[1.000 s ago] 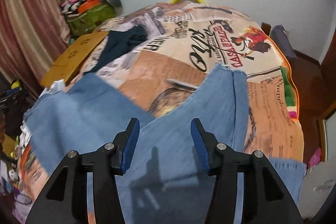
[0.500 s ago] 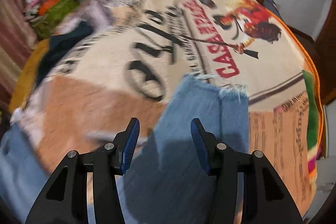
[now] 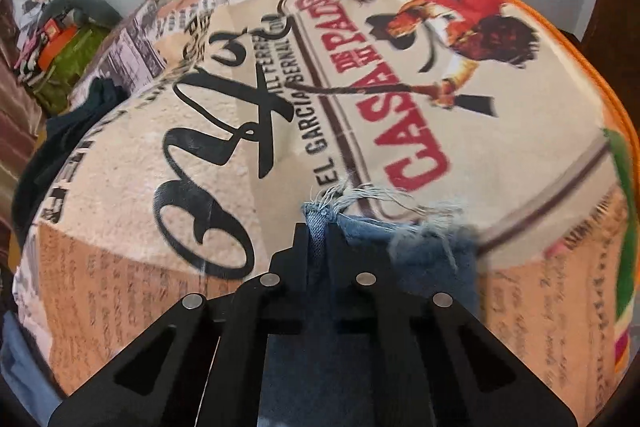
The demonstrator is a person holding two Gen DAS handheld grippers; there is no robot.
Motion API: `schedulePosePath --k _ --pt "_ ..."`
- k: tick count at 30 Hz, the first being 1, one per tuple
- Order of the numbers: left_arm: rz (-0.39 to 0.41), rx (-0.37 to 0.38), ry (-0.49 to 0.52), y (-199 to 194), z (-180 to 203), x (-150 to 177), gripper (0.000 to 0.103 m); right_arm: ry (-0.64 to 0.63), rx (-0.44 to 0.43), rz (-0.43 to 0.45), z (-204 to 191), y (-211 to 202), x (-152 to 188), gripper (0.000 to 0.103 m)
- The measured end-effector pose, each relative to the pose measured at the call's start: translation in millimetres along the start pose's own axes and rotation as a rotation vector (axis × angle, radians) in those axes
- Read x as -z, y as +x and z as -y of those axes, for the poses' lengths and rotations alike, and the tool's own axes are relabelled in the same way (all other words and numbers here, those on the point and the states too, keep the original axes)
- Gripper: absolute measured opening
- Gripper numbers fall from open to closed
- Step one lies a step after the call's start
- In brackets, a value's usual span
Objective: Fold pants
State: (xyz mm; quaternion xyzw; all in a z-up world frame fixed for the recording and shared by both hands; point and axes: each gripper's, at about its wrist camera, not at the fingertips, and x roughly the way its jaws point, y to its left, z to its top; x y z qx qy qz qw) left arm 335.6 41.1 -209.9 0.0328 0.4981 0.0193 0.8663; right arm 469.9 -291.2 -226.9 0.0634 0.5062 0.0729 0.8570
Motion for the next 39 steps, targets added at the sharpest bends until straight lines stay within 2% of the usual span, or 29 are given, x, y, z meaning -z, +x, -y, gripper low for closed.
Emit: schedulePosePath --k 3,5,12,13,17,20,22,33,37,39 --pt "-0.009 0.017 0.049 -3.3 23.0 2.9 0.092 0.032 -0.054 0.076 17.1 -52.7 6.9 0.006" --pt "-0.020 0.039 0.073 -4.3 39.2 5.4 0.092 0.023 -0.057 0.137 26.7 -92.4 8.9 0.006" --pt "-0.067 0.072 0.148 -6.0 97.4 20.4 0.092 0.061 -0.070 0.379 87.7 -263.5 25.7 0.006" --pt "-0.079 0.096 0.160 -7.6 106.6 23.7 0.092 0.061 -0.068 0.410 98.0 -288.4 32.1 0.006" --pt "-0.112 0.168 0.187 -13.6 136.2 36.3 0.092 0.044 -0.039 0.468 116.6 -343.5 58.0 0.006" --pt "-0.093 0.141 0.208 -19.5 155.9 47.5 0.092 0.033 -0.005 0.439 127.8 -349.8 83.9 0.006" --pt "-0.083 0.125 0.206 -22.9 160.6 49.7 0.092 0.038 0.020 0.395 135.5 -338.4 99.8 0.006" --pt "-0.076 0.163 0.130 -31.9 153.8 63.5 0.092 0.165 0.089 0.139 186.5 -265.8 205.3 0.006" --pt "-0.055 0.157 0.124 -34.8 149.9 67.0 0.092 0.183 0.156 0.060 193.0 -256.8 229.3 0.010" --pt "-0.043 0.148 0.117 -36.6 146.6 68.1 0.092 0.155 0.229 0.050 188.5 -261.6 234.2 0.010"
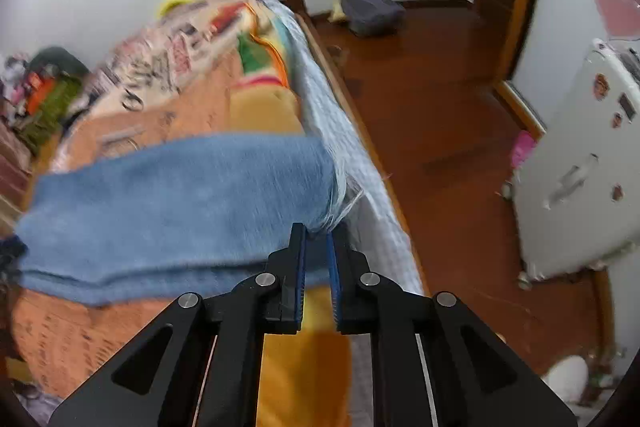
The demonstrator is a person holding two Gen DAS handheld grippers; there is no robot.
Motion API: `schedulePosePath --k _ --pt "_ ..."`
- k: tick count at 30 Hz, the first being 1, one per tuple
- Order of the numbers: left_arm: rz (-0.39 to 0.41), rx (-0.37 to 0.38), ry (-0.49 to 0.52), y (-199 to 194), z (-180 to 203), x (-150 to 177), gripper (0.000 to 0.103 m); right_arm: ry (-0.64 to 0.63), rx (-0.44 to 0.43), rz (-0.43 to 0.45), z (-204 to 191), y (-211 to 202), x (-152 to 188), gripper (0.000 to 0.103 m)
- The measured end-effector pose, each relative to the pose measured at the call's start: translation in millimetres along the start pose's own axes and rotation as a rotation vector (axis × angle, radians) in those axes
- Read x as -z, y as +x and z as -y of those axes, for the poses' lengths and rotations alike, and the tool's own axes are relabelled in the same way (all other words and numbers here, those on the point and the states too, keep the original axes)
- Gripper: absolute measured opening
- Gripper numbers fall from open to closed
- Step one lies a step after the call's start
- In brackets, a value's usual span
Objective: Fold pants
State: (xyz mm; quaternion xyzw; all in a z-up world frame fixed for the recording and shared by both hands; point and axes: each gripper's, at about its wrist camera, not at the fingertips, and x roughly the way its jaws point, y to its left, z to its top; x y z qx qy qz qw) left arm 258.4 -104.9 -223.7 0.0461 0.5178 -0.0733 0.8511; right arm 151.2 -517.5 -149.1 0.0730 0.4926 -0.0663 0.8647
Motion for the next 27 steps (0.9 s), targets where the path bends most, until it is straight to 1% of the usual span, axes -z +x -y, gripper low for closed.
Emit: schedulePosePath --k 2,3,4,5,6,7,11,14,16,19,21,23,25,26,27 --pt "0.019 -0.023 -0.011 -4.2 -6.3 1.5 0.092 -0.022 0.035 0.009 0.4 -8.2 2.5 0.012" --pt "0.027 -0.031 -0.018 -6.3 -9.9 1.7 0.092 -0.030 0.046 0.025 -2.7 -14.4 0.5 0.015" --pt "0.037 -0.036 -0.029 -9.3 -15.0 2.1 0.092 -0.041 0.041 0.050 -8.6 -21.7 -3.2 0.020" --pt "0.051 -0.039 -0.044 -13.8 -21.8 3.0 0.092 -0.048 0.034 0.066 -11.3 -25.9 -2.9 0.022" --pt "0.067 -0.042 -0.066 -19.3 -30.5 4.5 0.092 -0.064 0.014 0.088 -20.7 -31.8 -6.9 0.028" --pt "0.083 -0.046 -0.092 -25.6 -40.9 6.0 0.092 -0.081 -0.011 0.111 -32.5 -37.4 -12.3 0.032" --pt "0.137 -0.086 -0.220 -50.9 -91.6 15.5 0.092 -0.167 -0.106 0.159 -82.8 -41.2 -23.4 0.035" --pt "0.166 -0.143 -0.314 -68.8 -136.5 30.7 0.092 -0.270 -0.204 0.191 -141.6 -44.6 -33.6 0.036" --pt "0.174 -0.191 -0.371 -77.8 -165.6 44.3 0.092 -0.322 -0.262 0.202 -176.1 -43.7 -36.7 0.040" --pt "0.159 -0.231 -0.469 -83.9 -210.7 68.8 0.093 -0.413 -0.365 0.194 -237.5 -36.0 -40.1 0.041" --pt "0.134 -0.233 -0.545 -82.0 -237.6 86.9 0.093 -0.466 -0.416 0.177 -272.7 -25.8 -41.4 0.041" --pt "0.102 -0.206 -0.627 -75.7 -262.1 105.8 0.093 -0.527 -0.464 0.153 -314.8 -13.2 -40.4 0.042" --pt "0.074 -0.153 -0.715 -66.8 -284.2 126.3 0.093 -0.574 -0.495 0.130 -344.5 -5.1 -38.1 0.042" --pt "0.064 -0.124 -0.747 -61.1 -291.5 134.2 0.093 -0.609 -0.511 0.114 -367.4 2.9 -37.1 0.043" --pt "0.053 -0.108 -0.768 -57.8 -297.2 141.2 0.093 -0.629 -0.517 0.105 -381.5 7.6 -35.1 0.043"
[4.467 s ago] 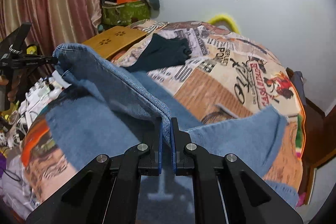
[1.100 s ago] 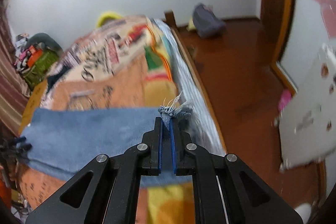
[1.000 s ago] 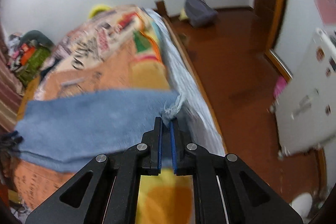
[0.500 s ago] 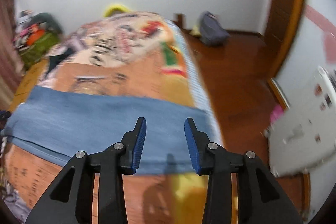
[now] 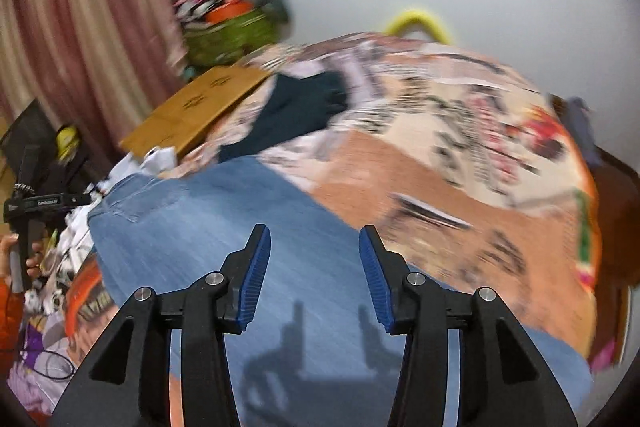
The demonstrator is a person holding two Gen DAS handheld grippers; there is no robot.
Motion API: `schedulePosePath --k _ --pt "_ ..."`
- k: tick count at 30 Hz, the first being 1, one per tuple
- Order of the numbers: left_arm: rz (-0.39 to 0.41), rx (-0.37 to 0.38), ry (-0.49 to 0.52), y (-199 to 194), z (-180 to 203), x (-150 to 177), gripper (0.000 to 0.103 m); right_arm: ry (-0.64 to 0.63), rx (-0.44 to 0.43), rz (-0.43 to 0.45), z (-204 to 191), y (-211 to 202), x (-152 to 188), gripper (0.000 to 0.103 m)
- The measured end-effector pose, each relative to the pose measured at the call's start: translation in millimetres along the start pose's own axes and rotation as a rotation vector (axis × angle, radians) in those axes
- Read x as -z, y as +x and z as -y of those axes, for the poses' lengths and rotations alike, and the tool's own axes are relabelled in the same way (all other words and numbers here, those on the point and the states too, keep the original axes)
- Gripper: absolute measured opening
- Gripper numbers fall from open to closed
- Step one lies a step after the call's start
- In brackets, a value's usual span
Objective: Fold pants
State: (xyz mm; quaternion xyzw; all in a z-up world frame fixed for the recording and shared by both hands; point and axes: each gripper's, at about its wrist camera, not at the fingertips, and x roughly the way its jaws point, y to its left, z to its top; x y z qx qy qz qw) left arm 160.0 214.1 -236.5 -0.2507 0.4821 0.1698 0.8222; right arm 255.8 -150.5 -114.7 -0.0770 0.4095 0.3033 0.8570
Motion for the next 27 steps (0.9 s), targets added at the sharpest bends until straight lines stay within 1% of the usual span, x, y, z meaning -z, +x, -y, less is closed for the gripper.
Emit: schedulePosePath --k 3,6,7,9,10,11,12,14,15,16,17,18,19,20,22,25,27 --pt "-0.062 0.048 -0.051 18.8 -14.9 3.8 0.093 -0.063 -0.031 -0.044 -24.3 37.0 -17.8 0.044" --pt "-0.099 0.119 -0.086 31.4 -16.6 7.7 0.093 -0.101 -0.056 -0.081 -37.2 67.3 -33.1 0.044" --pt "-0.110 0.154 -0.090 36.0 -14.9 7.4 0.093 -0.108 -0.059 -0.094 -40.1 81.6 -39.3 0.045" --pt "-0.139 0.216 -0.090 44.1 -9.5 6.4 0.093 -0.100 -0.062 -0.116 -43.1 102.7 -49.2 0.046" --pt "-0.152 0.240 -0.083 48.7 -4.4 5.6 0.090 -0.083 -0.069 -0.137 -42.5 116.7 -54.6 0.046" --pt "-0.158 0.255 -0.073 51.6 0.2 5.1 0.086 -0.060 -0.083 -0.158 -40.6 127.6 -57.8 0.046" --pt "-0.156 0.262 -0.054 54.4 6.2 3.9 0.085 -0.038 -0.090 -0.182 -40.0 134.4 -60.8 0.046" --pt "-0.124 0.232 -0.016 55.4 14.8 1.5 0.075 0.005 -0.102 -0.227 -36.9 155.4 -63.6 0.046" --pt "-0.095 0.208 0.006 53.8 19.5 -0.4 0.069 0.032 -0.117 -0.258 -34.9 166.6 -62.0 0.046" --pt "-0.068 0.183 0.026 50.8 22.5 -1.1 0.053 0.049 -0.138 -0.279 -35.1 172.6 -59.7 0.045" --pt "-0.028 0.137 0.060 46.7 26.4 -2.4 0.031 0.051 -0.149 -0.287 -38.7 176.9 -56.3 0.041" --pt "-0.003 0.110 0.081 43.4 27.5 -3.0 0.018 0.034 -0.136 -0.281 -41.7 177.3 -53.7 0.036" --pt "0.027 0.086 0.101 39.7 28.6 -3.1 0.013 0.001 -0.120 -0.270 -46.2 176.0 -49.7 0.034" --pt "0.063 0.091 0.116 34.1 28.6 -2.4 0.013 -0.014 -0.113 -0.263 -48.7 174.4 -48.0 0.033" --pt "0.097 0.072 0.135 29.1 26.4 -0.9 0.012 -0.021 -0.108 -0.256 -50.8 171.6 -47.2 0.028" --pt "0.123 0.038 0.166 21.6 22.1 7.9 0.014 -0.044 -0.079 -0.251 -52.4 172.4 -49.3 0.026" --pt "0.118 0.018 0.177 22.1 18.1 16.9 0.014 -0.059 -0.059 -0.251 -54.9 172.6 -48.8 0.026"
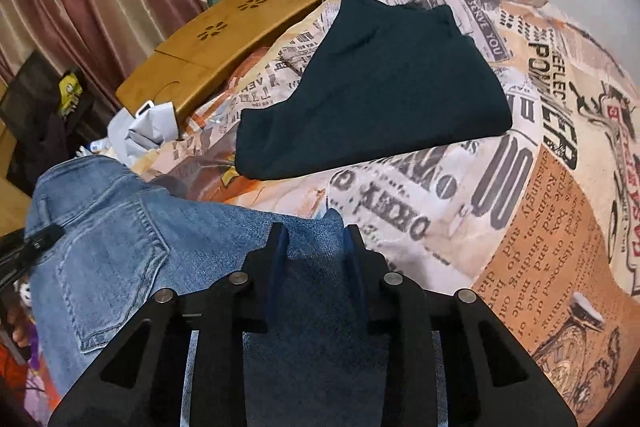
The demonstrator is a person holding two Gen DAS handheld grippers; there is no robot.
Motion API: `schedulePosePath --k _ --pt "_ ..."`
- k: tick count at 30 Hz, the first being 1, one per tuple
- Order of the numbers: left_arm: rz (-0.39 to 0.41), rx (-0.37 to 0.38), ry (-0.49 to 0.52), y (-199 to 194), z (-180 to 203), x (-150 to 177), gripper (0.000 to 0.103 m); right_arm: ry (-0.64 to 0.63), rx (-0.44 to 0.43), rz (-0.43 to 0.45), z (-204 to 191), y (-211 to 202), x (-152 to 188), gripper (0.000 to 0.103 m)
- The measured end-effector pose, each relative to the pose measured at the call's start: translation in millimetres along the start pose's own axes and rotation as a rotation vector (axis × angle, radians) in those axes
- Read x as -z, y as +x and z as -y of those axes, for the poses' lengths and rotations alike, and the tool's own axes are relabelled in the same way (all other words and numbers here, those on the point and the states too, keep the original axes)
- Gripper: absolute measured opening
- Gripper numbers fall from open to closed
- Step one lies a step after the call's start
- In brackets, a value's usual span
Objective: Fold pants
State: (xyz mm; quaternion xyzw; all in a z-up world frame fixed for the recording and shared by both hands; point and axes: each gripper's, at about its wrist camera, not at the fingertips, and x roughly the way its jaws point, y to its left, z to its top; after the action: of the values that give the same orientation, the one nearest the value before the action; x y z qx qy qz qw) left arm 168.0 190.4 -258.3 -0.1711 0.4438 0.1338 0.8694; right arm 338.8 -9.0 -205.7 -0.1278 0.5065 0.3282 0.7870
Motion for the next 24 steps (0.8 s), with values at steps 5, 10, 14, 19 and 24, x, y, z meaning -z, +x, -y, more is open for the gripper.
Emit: schedulePosePath --k 5,10,14,19,24 --pt "-0.099 0.064 -0.039 21.6 -11.6 25.7 0.022 -0.006 0.038 0.012 -5.5 -7.2 -0.7 0.028" --pt "-0.133 0.120 -0.104 18.0 -26.1 13.6 0.054 -0.046 0.069 0.024 -22.0 -38.9 19.5 0.047" --pt "-0.147 0.139 -0.120 20.6 -32.7 3.4 0.059 -0.046 0.036 -0.013 -31.6 -53.9 50.2 0.052" --pt "-0.088 0.085 -0.104 15.6 -36.2 -0.3 0.018 0.011 0.019 -0.032 -33.5 -69.6 92.9 0.053" --pt "-0.052 -0.030 0.057 12.3 -21.7 11.1 0.019 0.149 -0.027 0.001 -25.8 -101.6 133.1 0.055"
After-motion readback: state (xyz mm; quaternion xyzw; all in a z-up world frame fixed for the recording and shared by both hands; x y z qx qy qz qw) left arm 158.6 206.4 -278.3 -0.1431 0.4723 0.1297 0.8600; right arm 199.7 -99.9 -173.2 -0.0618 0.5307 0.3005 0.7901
